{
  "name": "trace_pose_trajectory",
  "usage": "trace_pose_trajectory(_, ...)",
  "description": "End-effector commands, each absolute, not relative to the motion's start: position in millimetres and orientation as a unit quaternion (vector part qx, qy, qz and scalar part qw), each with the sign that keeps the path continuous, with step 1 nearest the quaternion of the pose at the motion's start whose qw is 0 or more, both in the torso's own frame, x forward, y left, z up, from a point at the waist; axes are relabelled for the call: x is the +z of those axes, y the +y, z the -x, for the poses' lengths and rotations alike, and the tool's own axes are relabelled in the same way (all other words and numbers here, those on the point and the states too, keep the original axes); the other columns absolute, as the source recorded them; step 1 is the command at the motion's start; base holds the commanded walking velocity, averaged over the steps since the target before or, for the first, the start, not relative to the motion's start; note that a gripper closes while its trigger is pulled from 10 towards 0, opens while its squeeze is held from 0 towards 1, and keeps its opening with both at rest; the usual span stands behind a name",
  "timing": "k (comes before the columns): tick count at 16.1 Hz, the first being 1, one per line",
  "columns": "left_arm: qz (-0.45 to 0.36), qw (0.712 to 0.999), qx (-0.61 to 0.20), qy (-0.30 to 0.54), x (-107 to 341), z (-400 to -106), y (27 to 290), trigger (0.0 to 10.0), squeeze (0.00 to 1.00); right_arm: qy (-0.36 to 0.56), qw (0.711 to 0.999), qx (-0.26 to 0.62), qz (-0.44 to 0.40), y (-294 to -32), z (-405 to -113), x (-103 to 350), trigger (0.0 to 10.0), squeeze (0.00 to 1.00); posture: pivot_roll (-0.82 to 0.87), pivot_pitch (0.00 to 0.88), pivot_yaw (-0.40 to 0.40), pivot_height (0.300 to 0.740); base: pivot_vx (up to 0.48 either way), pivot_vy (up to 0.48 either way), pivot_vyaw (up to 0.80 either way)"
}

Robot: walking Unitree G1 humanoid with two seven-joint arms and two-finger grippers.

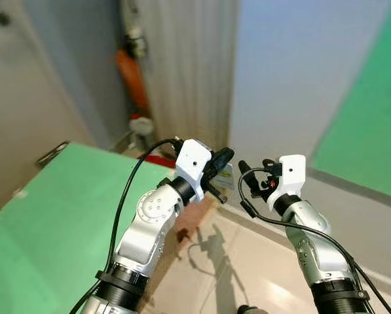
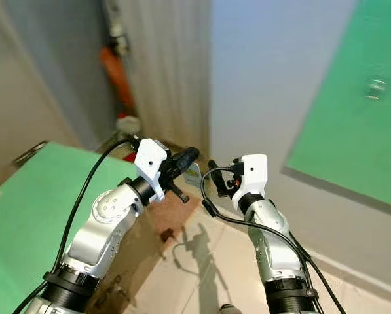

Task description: Hang keys on a hook

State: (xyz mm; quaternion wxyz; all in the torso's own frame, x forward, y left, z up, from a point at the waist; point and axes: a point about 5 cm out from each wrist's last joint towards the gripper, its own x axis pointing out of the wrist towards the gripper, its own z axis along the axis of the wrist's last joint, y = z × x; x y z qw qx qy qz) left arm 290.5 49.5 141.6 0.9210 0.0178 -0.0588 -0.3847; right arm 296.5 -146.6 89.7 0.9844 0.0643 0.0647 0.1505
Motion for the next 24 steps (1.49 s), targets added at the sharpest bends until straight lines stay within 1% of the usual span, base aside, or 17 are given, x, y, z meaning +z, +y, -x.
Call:
trace_pose_trajectory(1, -0.027, 0.920, -0.385, -0.064, 143.1, -292.9, 52.0, 0.0, 0.00, 0.067, 0.984, 0.154, -0.061, -145.0, -296.7, 88.0, 10.0, 0.00, -0.12, 0.000, 0.103, 0.740, 0.000, -0.480, -0.76)
trace_pose_trajectory(9, -0.040, 0.915, -0.396, -0.068, 143.5, -293.2, 51.3, 0.0, 0.00, 0.067, 0.985, 0.144, -0.060, -145.9, -296.3, 87.0, 10.0, 0.00, -0.12, 0.000, 0.107, 0.740, 0.000, -0.476, -0.76)
trace_pose_trajectory(12, -0.034, 0.917, -0.392, -0.066, 143.5, -293.8, 52.4, 0.0, 0.00, 0.065, 0.986, 0.142, -0.050, -146.2, -296.4, 87.4, 10.0, 0.00, -0.12, 0.000, 0.108, 0.740, 0.000, -0.469, 0.00)
trace_pose_trajectory(18, -0.031, 0.931, -0.356, -0.068, 145.9, -301.0, 57.2, 0.0, 0.00, 0.070, 0.987, 0.139, -0.044, -147.6, -294.2, 86.0, 10.0, 0.00, -0.13, 0.000, 0.108, 0.740, 0.000, 0.000, 0.00)
trace_pose_trajectory(21, -0.021, 0.944, -0.319, -0.078, 155.1, -312.6, 61.2, 0.0, 0.00, 0.068, 0.987, 0.140, -0.044, -149.0, -292.4, 86.4, 10.0, 0.00, -0.13, 0.000, 0.108, 0.740, 0.000, 0.000, 0.00)
trace_pose_trajectory(24, -0.021, 0.943, -0.319, -0.093, 167.7, -318.9, 59.6, 0.0, 0.00, 0.068, 0.987, 0.139, -0.044, -148.5, -291.0, 85.9, 10.0, 0.00, -0.13, 0.000, 0.114, 0.740, 0.000, 0.000, 0.00)
